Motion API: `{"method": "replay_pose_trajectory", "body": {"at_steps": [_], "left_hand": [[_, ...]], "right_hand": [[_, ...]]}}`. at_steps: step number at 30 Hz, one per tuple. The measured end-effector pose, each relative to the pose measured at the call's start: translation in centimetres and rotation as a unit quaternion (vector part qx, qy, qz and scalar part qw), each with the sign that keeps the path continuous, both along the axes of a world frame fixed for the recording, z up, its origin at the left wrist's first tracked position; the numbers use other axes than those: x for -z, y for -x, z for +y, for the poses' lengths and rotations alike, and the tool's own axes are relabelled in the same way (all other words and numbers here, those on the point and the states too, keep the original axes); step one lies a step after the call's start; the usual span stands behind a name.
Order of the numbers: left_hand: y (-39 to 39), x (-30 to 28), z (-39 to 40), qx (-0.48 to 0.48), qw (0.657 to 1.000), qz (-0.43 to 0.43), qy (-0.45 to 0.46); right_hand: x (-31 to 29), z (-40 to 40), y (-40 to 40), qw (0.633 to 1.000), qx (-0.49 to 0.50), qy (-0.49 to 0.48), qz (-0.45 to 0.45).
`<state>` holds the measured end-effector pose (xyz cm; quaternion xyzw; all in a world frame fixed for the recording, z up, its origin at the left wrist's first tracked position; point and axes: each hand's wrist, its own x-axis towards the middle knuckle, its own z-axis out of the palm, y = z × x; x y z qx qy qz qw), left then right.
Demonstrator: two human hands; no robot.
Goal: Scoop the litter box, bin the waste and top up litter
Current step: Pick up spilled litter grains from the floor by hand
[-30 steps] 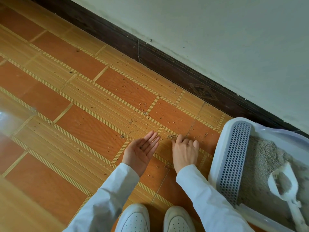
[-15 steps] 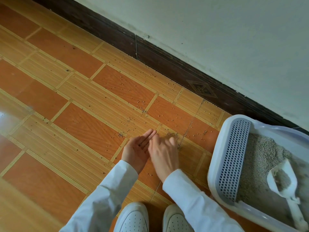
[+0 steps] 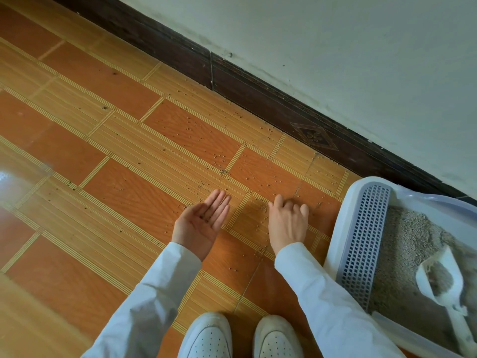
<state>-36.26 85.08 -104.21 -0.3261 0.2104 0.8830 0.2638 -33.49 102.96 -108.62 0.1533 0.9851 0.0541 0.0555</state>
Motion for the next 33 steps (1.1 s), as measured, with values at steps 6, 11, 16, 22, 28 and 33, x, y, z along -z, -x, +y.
{"method": "replay_pose_trajectory", "body": {"at_steps": [6, 11, 16, 22, 28, 33], "left_hand": [[0.0, 0.0, 0.2, 0.007, 1.000, 0.009, 0.004], [-0.3, 0.3, 0.6, 0.023, 0.999, 0.010, 0.022], [-0.2, 0.7, 0.9, 0.050, 0.998, 0.001, 0.040], [1.3, 0.2, 0.0, 0.000, 1.000, 0.005, -0.006], [2.6, 0.2, -0.7, -0.019, 1.000, 0.004, -0.005], [3.2, 0.4, -0.7, -0.020, 1.000, 0.006, -0.002]], "right_hand": [[-0.6, 0.1, 0.6, 0.996, -0.040, -0.033, -0.068], [-1.1, -1.2, 0.6, 0.997, -0.071, 0.023, 0.034], [-2.7, -5.6, 0.0, 0.961, -0.220, 0.134, 0.103], [-2.7, -1.3, 4.1, 0.984, -0.079, 0.117, 0.109], [0.2, 0.2, 6.1, 0.997, -0.070, -0.014, 0.006], [0.7, 0.2, 6.1, 0.995, -0.092, -0.048, -0.002]]}}
